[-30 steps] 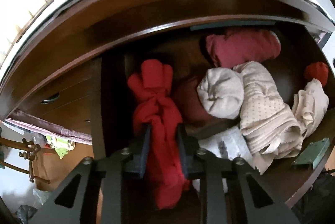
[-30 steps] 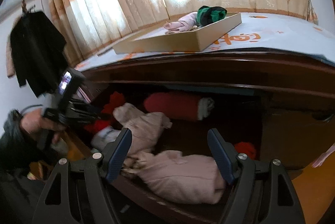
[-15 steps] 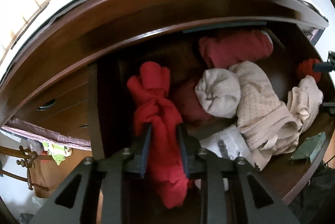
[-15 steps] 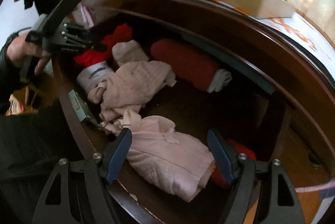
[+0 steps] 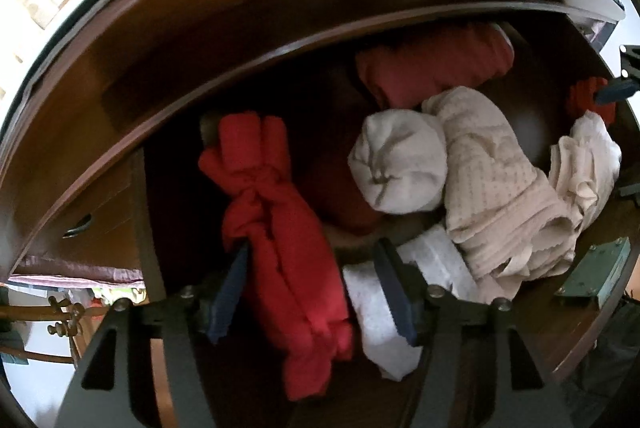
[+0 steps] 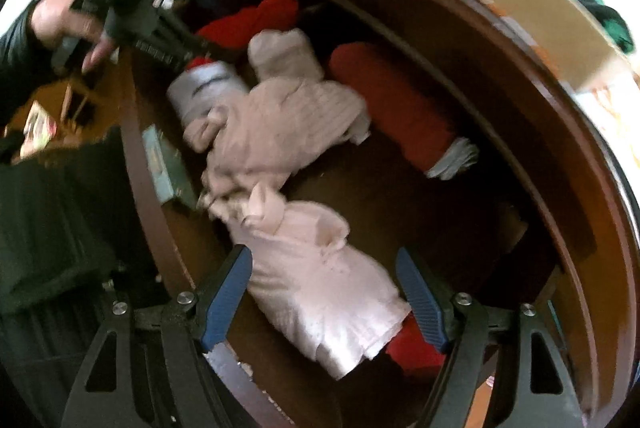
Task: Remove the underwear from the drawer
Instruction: 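Grasp the red underwear with the left gripper while the right gripper reaches for pale pink underwear, then grasp the pale pink lacy underwear with the right gripper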
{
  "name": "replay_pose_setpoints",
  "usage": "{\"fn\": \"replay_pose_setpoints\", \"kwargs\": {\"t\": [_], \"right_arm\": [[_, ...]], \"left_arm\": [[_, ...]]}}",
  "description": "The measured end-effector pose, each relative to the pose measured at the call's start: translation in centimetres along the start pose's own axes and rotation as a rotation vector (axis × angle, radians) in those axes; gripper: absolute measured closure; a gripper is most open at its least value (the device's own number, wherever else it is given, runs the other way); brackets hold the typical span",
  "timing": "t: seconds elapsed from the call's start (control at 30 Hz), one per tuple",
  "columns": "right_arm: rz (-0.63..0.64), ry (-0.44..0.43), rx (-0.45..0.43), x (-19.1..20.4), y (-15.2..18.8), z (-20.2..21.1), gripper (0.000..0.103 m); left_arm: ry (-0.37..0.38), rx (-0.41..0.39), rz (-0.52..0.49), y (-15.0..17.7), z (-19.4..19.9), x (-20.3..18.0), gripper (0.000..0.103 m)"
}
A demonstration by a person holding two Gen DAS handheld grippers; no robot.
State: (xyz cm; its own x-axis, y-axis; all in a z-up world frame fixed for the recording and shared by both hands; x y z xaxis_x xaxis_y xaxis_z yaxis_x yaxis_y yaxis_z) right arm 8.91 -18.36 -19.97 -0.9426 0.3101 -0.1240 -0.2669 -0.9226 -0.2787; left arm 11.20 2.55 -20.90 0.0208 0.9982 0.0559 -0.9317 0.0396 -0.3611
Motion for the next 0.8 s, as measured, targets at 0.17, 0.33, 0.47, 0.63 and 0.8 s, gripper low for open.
{"fn": "replay_pose_setpoints", "kwargs": {"t": [0.17,0.33,0.47,0.63,0.8], "right_arm": [[0.002,-0.051,0.056,-0.4,-0.1,-1.3,0.027],[0.019,-0.104,0.091,0.1,-0.2,-2.5,0.027],[-0.001,-0.206,0.106,0.6,0.1,-3.3,0.027],[-0.039,-0.262,0.117,0.2,1.1,-4.1,0.032],[-0.049,-0.286,0.136,-0.1,1.3,-4.4,0.035]], "left_arm": [[0.006,0.001,-0.012,0.3,0.4,-1.7,0.044],[0.004,0.018,-0.043,1.1,0.2,-2.6,0.044],[0.044,0.013,-0.017,1.1,0.3,-2.3,0.042],[0.033,0.009,-0.002,0.6,-0.3,-2.5,0.042],[0.013,0.023,-0.037,0.4,-0.8,-3.7,0.042]]}}
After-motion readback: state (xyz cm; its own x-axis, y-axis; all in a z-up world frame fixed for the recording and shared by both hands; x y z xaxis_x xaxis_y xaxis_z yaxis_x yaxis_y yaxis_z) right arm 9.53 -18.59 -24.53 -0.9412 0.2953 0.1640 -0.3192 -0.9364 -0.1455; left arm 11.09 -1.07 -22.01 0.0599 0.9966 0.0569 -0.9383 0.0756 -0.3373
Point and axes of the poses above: each gripper's, at about its wrist camera, not at the fingertips, and z roughly against the way its jaws point, x to its left, y to its underside, the point moved 1 cm from there along -z, roughly the way its jaws point, and after that the axes turned 14 degrees about z, right-handed, at the moved point
